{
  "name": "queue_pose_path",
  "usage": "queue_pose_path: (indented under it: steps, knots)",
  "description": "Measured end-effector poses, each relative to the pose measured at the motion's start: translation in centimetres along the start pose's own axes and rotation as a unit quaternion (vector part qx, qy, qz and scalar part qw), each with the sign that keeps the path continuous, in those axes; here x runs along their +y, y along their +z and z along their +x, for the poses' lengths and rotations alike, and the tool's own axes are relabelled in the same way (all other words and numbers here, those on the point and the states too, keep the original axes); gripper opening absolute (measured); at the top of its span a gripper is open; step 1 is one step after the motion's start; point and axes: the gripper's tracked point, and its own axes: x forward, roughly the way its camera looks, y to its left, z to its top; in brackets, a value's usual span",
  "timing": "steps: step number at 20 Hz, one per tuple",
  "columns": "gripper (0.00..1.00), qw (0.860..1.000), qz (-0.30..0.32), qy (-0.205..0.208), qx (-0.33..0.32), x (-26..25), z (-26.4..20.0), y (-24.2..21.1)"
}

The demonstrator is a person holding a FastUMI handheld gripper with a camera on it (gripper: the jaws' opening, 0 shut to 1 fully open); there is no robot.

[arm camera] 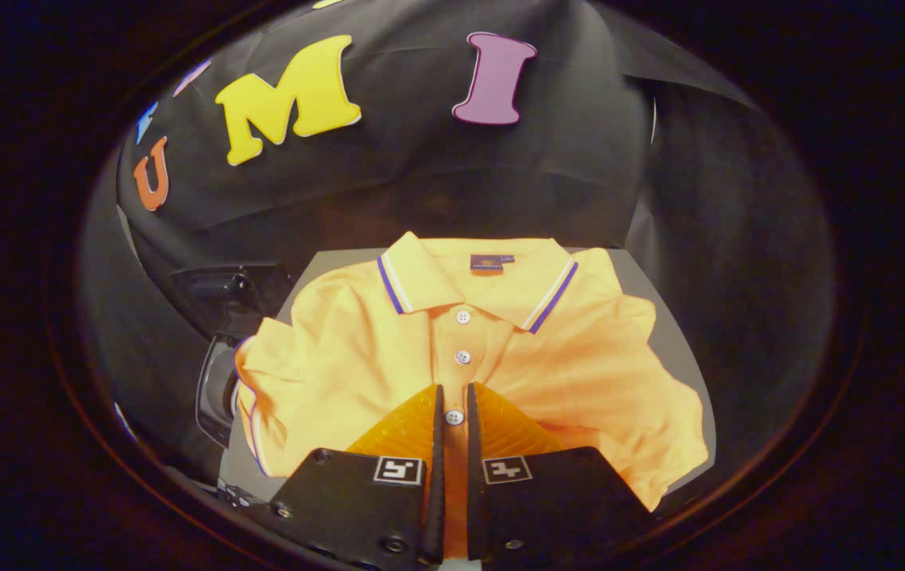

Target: Put the clothes into the washing machine and then close the washing machine lid.

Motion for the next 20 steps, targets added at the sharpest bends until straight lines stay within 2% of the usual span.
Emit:
queue_pose_path:
  steps: [1,5,7,9,11,15,20]
  knots:
    - [0.07,1.000,0.005,-0.001,0.005,-0.1,0.0,0.0]
    - [0.06,0.999,0.047,-0.015,0.003,-0.2,-0.7,0.9]
    - [0.06,0.999,0.037,-0.018,-0.028,-0.1,-2.3,2.8]
    - [0.06,0.996,0.011,-0.046,-0.070,-0.5,-4.5,5.2]
    - [0.06,0.993,-0.018,-0.058,-0.100,0.0,-6.4,7.4]
    - [0.06,0.993,-0.024,-0.029,-0.115,2.2,-9.7,9.0]
    - [0.06,0.991,-0.055,0.004,-0.120,6.6,-10.2,9.6]
